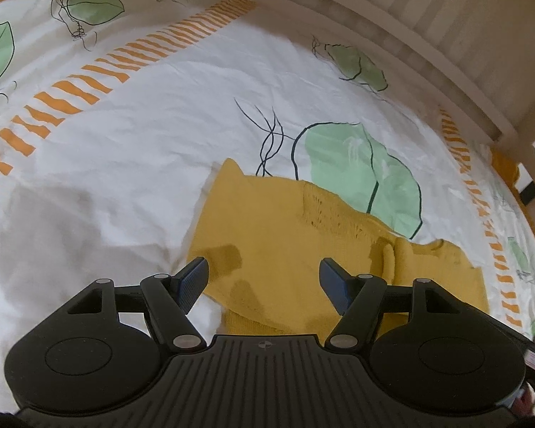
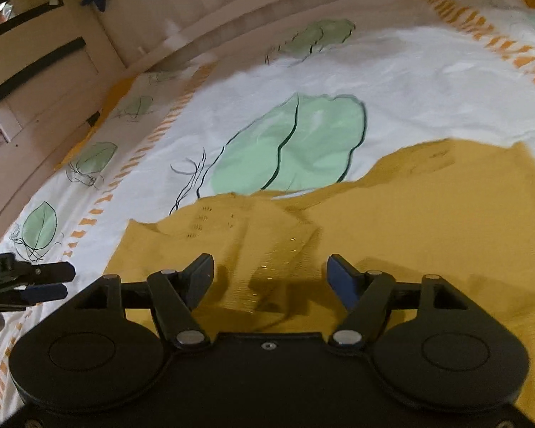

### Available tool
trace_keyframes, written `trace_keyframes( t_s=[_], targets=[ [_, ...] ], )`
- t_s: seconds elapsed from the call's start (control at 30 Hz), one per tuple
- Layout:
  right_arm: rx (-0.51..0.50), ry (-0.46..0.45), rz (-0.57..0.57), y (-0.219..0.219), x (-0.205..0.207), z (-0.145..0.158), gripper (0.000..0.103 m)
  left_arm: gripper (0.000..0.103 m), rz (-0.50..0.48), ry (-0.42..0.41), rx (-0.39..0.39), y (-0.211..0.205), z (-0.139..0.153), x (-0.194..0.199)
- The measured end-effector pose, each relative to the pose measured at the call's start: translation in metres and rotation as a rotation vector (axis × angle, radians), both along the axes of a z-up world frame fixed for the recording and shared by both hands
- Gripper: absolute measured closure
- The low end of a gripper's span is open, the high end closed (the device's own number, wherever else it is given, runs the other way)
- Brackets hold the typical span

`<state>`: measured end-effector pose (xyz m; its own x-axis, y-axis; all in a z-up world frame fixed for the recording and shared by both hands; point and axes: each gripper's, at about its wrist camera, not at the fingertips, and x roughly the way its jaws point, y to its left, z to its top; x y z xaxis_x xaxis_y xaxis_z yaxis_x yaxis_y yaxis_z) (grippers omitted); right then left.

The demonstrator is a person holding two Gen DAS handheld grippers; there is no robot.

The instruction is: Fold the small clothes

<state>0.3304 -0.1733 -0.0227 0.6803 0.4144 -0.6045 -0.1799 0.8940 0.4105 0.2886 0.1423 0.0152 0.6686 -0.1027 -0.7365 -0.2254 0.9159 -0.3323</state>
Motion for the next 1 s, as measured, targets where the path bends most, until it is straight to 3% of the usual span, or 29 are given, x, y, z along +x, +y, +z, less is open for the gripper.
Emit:
trace_keyframes(
  t_s=[0.07, 0.13, 0.17, 0.2, 0.4, 0.5, 0.6, 0.73, 1.0],
  targets=[
    [-0.004, 0.029, -0.011, 0.006, 0.007, -0.006, 0.03, 0.036, 0.004, 0.0, -0.004, 0.001, 0.001, 0.001],
    [-0.002, 0.04, -0.024, 0.008, 0.01, -0.01, 0.042, 0.036, 0.009, -0.005, -0.007, 0.002, 0.002, 0.001],
    [0.001, 0.035, -0.037, 0.008, 0.011, -0.01, 0.074, 0.036, 0.011, -0.007, -0.007, 0.003, 0.002, 0.0],
    [0.006, 0.032, -0.039, 0.007, 0.01, -0.009, 0.086, 0.036, 0.014, -0.009, -0.007, 0.004, 0.002, 0.0],
    [0.024, -0.034, -0.083, -0.014, -0.002, 0.02, 0.089, 0.036, 0.022, -0.003, -0.01, 0.005, 0.001, -0.001],
    [-0.027, -0.022, -0.119, -0.034, -0.003, 0.032, 0.087, 0.036, 0.016, -0.002, -0.008, 0.004, 0.001, 0.0],
    [-0.091, 0.017, -0.15, -0.054, -0.004, 0.03, 0.087, 0.036, 0.007, 0.003, -0.001, 0.001, 0.0, 0.001],
    [-0.098, 0.054, -0.181, -0.069, -0.007, 0.017, 0.088, 0.036, -0.004, 0.01, 0.005, -0.001, -0.002, 0.002],
    [-0.135, -0.017, -0.152, -0.064, -0.014, 0.034, 0.09, 0.036, 0.023, 0.007, 0.004, 0.005, -0.002, 0.0]
  ],
)
